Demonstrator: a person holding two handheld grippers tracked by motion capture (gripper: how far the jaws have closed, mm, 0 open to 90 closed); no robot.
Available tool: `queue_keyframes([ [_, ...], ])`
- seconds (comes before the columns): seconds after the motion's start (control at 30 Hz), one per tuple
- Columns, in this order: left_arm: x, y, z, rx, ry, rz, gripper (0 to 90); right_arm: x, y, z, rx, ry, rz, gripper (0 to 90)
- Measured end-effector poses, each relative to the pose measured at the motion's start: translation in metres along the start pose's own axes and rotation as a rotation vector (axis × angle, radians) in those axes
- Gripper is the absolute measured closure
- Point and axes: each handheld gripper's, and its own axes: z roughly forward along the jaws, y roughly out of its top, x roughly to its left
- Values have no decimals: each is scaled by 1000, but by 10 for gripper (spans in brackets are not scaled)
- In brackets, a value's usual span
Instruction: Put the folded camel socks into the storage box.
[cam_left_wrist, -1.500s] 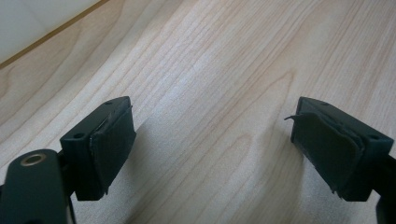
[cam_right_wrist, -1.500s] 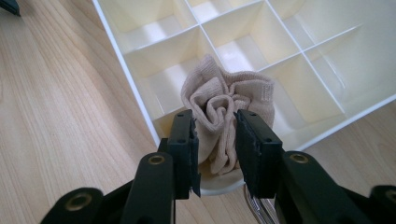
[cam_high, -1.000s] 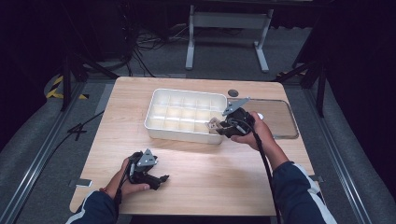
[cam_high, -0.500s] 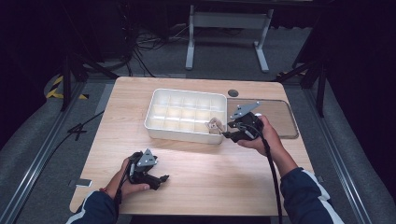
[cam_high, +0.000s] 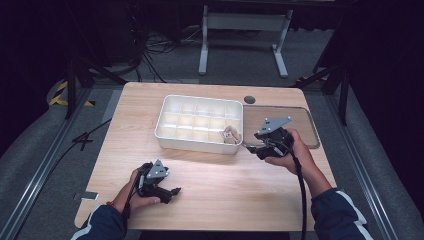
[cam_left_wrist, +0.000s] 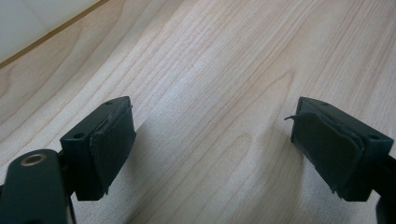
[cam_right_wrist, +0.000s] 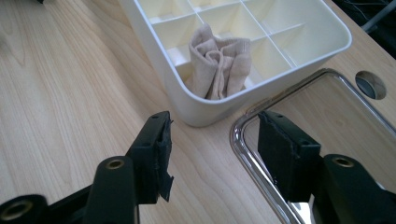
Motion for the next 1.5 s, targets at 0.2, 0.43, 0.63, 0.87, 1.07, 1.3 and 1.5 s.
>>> queue_keyframes([
  [0.2,0,0,0,0,0,0,137,2,-13,-5,24,-20,-3,421],
  [0.43,0,0,0,0,0,0,137,5,-28,-8,36,-44,-5,404],
  [0.63,0,0,0,0,0,0,137,7,-41,-10,50,-76,2,395],
  [0.87,0,0,0,0,0,0,137,9,-56,-9,62,-84,10,373],
  [1.07,0,0,0,0,0,0,137,13,-71,-9,51,-98,17,343],
  [1.3,0,0,0,0,0,0,137,14,-87,-9,53,-93,34,336],
  [1.5,0,0,0,0,2,-2,137,19,-108,-15,30,-100,32,336],
])
